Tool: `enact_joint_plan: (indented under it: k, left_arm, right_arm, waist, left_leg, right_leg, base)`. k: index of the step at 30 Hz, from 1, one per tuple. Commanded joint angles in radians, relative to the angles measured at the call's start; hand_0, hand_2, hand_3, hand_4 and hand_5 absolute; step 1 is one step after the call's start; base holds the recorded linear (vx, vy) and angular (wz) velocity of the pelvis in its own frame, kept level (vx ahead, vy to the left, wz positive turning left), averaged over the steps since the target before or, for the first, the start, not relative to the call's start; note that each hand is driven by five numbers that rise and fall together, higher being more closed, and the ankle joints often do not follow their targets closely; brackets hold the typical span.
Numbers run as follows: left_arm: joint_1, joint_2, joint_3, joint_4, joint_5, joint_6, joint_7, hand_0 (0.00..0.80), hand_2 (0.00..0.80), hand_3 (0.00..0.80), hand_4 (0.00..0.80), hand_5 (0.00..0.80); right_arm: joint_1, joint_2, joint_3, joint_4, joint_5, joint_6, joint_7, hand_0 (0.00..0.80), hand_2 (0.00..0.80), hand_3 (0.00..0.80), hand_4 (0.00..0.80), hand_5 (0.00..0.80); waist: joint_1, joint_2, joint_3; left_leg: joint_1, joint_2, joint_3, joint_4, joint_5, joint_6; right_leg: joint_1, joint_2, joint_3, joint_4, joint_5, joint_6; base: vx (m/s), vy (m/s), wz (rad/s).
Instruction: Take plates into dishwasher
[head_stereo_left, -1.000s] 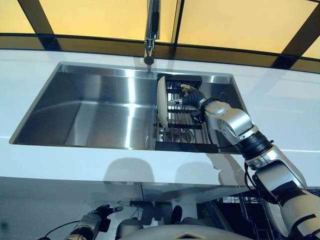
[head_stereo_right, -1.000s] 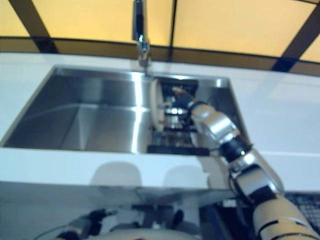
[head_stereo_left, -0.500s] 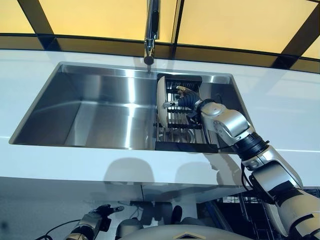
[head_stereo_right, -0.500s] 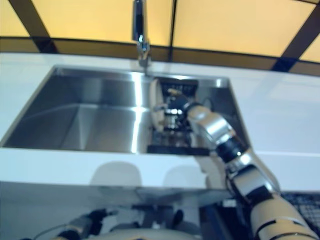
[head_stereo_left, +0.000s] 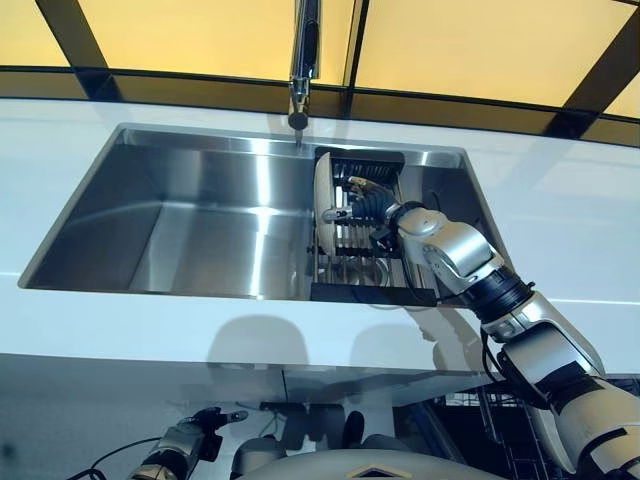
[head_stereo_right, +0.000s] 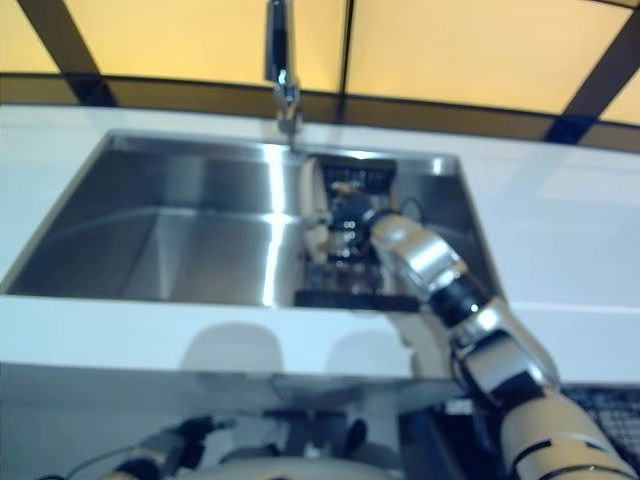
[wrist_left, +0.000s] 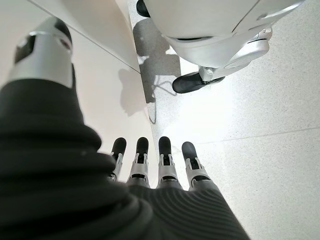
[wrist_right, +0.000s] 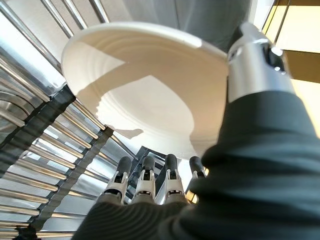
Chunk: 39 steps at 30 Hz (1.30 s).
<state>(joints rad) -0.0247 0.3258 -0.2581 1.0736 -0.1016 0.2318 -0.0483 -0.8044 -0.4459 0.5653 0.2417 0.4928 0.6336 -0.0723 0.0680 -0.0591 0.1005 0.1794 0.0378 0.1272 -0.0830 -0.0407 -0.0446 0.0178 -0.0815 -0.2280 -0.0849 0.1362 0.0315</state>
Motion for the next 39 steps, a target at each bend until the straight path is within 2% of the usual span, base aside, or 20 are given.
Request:
enact_joint_plan:
  k: [1,16,30,31,32,33,34,35,39]
  left_arm:
    - [-0.074,0.019,-0.076,0.026,-0.015,0.002,0.008,0.000,0.000,0.000,0.000,0.000]
    - [-0.055,0.020,-0.075,0.014,-0.030,0.006,0.021,0.000,0.000,0.000,0.000,0.000]
    - [-0.035,0.030,-0.082,-0.019,-0.076,0.010,0.043,0.000,0.000,0.000,0.000,0.000]
    - [-0.036,0.034,-0.083,-0.017,-0.079,0.008,0.044,0.000,0.000,0.000,0.000,0.000]
    - [-0.037,0.036,-0.084,-0.016,-0.081,0.007,0.047,0.000,0.000,0.000,0.000,0.000]
    - [-0.037,0.038,-0.085,-0.015,-0.083,0.007,0.051,0.000,0.000,0.000,0.000,0.000]
    - [-0.038,0.039,-0.085,-0.015,-0.085,0.006,0.054,0.000,0.000,0.000,0.000,0.000]
    - [-0.039,0.042,-0.084,-0.014,-0.086,0.005,0.059,0.000,0.000,0.000,0.000,0.000]
    - [-0.040,0.040,-0.091,-0.013,-0.094,0.010,0.068,0.000,0.000,0.000,0.000,0.000]
  right_arm:
    - [-0.094,-0.017,0.004,0.009,-0.003,-0.026,0.006,0.000,0.000,0.000,0.000,0.000]
    - [-0.077,0.041,0.017,0.075,-0.015,-0.002,0.018,0.000,0.000,0.000,0.000,0.000]
    - [-0.106,0.080,0.024,0.187,-0.025,0.005,0.000,0.000,0.000,0.000,0.000,0.000]
    - [-0.113,0.078,0.024,0.197,-0.026,0.000,-0.004,0.082,0.082,0.082,0.082,0.082]
    - [-0.122,0.076,0.024,0.207,-0.034,-0.001,-0.010,0.264,0.264,0.264,0.264,0.264]
    - [-0.128,0.074,0.025,0.213,-0.048,0.001,-0.015,0.480,0.480,0.480,0.480,0.480]
    - [-0.134,0.069,0.026,0.219,-0.057,0.002,-0.024,0.612,0.612,0.612,0.612,0.612]
    - [-0.144,0.055,0.024,0.230,-0.108,0.006,-0.021,0.800,0.800,0.800,0.800,0.800]
    - [-0.168,0.004,0.031,0.234,-0.238,0.016,0.031,0.800,0.800,0.800,0.800,0.800]
  waist:
    - [0.014,-0.018,-0.012]
    - [0.044,-0.024,0.012]
    - [0.091,-0.052,0.056]
    - [0.094,-0.055,0.059]
    - [0.097,-0.057,0.062]
    - [0.099,-0.058,0.064]
    - [0.101,-0.059,0.065]
    - [0.103,-0.059,0.067]
    - [0.101,-0.055,0.065]
  left_leg:
    - [-0.078,-0.021,-0.014,0.024,0.016,0.027]
    - [-0.096,-0.019,-0.035,0.033,0.019,0.030]
    - [-0.148,-0.012,-0.059,0.060,0.021,0.034]
    - [-0.153,-0.011,-0.061,0.060,0.022,0.034]
    - [-0.158,-0.010,-0.065,0.062,0.024,0.034]
    - [-0.162,-0.010,-0.066,0.063,0.024,0.033]
    - [-0.165,-0.009,-0.066,0.064,0.025,0.033]
    - [-0.171,-0.010,-0.069,0.068,0.026,0.032]
    - [-0.173,-0.011,-0.073,0.071,0.024,0.033]
  right_leg:
    - [0.053,-0.067,0.007,0.091,-0.111,0.113]
    - [0.050,-0.074,-0.016,0.099,-0.110,0.114]
    - [0.024,-0.074,-0.031,0.108,-0.098,0.117]
    - [0.021,-0.073,-0.032,0.107,-0.097,0.117]
    - [0.019,-0.072,-0.031,0.107,-0.094,0.117]
    - [0.017,-0.072,-0.032,0.106,-0.093,0.117]
    - [0.016,-0.072,-0.032,0.106,-0.092,0.118]
    - [0.014,-0.073,-0.032,0.109,-0.092,0.118]
    - [0.011,-0.079,-0.033,0.115,-0.093,0.122]
  base:
    - [0.032,0.013,0.00]
    - [0.008,0.004,0.03]
    - [0.018,0.002,0.08]
    - [-0.019,-0.035,0.06]
    - [-0.020,-0.036,0.07]
    - [-0.020,-0.026,0.06]
    - [-0.023,-0.015,0.12]
    - [-0.018,-0.006,0.10]
    - [0.004,0.005,0.09]
